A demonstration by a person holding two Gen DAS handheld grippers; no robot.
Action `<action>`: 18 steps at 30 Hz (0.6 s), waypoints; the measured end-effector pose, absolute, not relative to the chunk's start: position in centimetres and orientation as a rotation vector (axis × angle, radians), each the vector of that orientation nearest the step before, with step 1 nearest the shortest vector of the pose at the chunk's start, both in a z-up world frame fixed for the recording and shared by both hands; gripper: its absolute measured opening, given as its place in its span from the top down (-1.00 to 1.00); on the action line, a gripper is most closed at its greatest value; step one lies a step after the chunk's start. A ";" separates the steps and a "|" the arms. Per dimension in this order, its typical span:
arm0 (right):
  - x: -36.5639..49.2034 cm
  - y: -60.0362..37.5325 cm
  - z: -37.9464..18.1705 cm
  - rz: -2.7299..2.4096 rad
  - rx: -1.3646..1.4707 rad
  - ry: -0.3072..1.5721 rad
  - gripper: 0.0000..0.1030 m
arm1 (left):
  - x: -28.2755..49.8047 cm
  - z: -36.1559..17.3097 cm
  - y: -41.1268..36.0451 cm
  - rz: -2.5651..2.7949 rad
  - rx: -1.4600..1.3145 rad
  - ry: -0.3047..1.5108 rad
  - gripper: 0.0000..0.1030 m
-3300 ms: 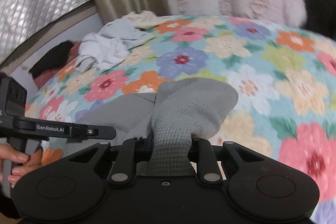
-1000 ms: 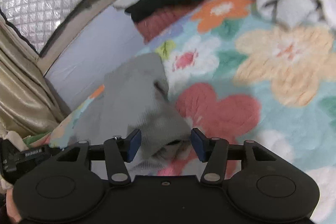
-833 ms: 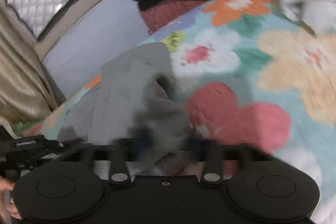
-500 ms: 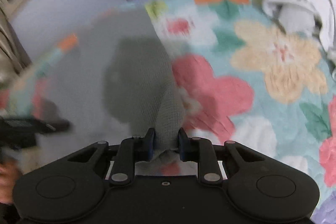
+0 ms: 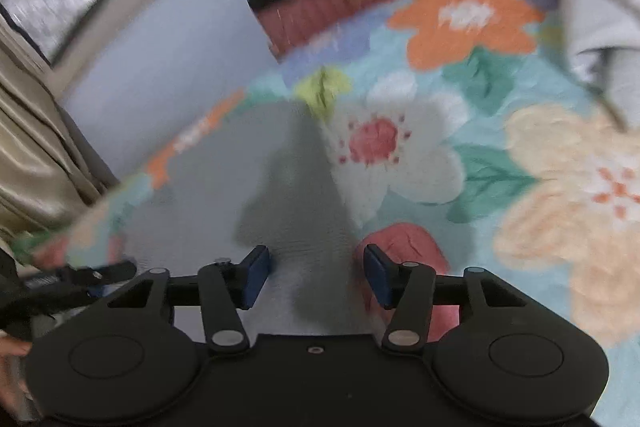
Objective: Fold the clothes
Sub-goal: 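Lower the folded shirt onto the quilt and open both tools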
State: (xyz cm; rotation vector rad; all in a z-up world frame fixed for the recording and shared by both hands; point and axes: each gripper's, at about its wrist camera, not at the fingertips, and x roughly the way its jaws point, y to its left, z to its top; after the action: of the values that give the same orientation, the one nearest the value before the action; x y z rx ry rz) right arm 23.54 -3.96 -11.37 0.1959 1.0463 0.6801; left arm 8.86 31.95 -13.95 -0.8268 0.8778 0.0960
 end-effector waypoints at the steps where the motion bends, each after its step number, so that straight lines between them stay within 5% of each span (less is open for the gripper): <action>1: 23.3 -3.4 -11.7 0.690 0.181 1.037 -0.11 | 9.2 -14.3 32.2 0.087 -0.854 0.868 -0.10; 2: 23.0 -2.8 -11.8 0.704 0.159 1.021 0.03 | 9.4 -14.1 32.1 0.080 -0.850 0.856 -0.05; 3: 22.3 -2.2 -11.4 0.728 0.116 0.988 0.53 | 9.7 -13.9 32.1 0.074 -0.843 0.844 0.47; 4: 21.6 -1.7 -11.0 0.746 0.072 0.948 0.63 | 9.9 -13.4 31.6 0.081 -0.803 0.847 0.62; 9: 18.9 -0.8 -8.6 0.736 -0.066 0.734 0.71 | 8.9 -8.7 27.7 0.152 -0.536 0.704 0.69; 15: 18.5 1.3 -6.1 0.703 -0.123 0.597 0.67 | 8.3 -5.6 26.0 0.239 -0.381 0.555 0.64; 16: 19.0 1.6 -6.1 0.673 -0.126 0.602 0.28 | 8.9 -6.5 26.5 0.260 -0.398 0.604 0.55; 18: 19.7 1.5 -6.2 0.581 -0.125 0.641 -0.03 | 9.9 -8.3 27.8 0.290 -0.453 0.728 0.41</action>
State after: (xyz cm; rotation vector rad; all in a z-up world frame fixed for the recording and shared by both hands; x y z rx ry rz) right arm 19.67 1.49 -6.20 -0.1245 0.6408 0.5812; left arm 9.94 27.77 -8.28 -0.4531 0.7280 0.2905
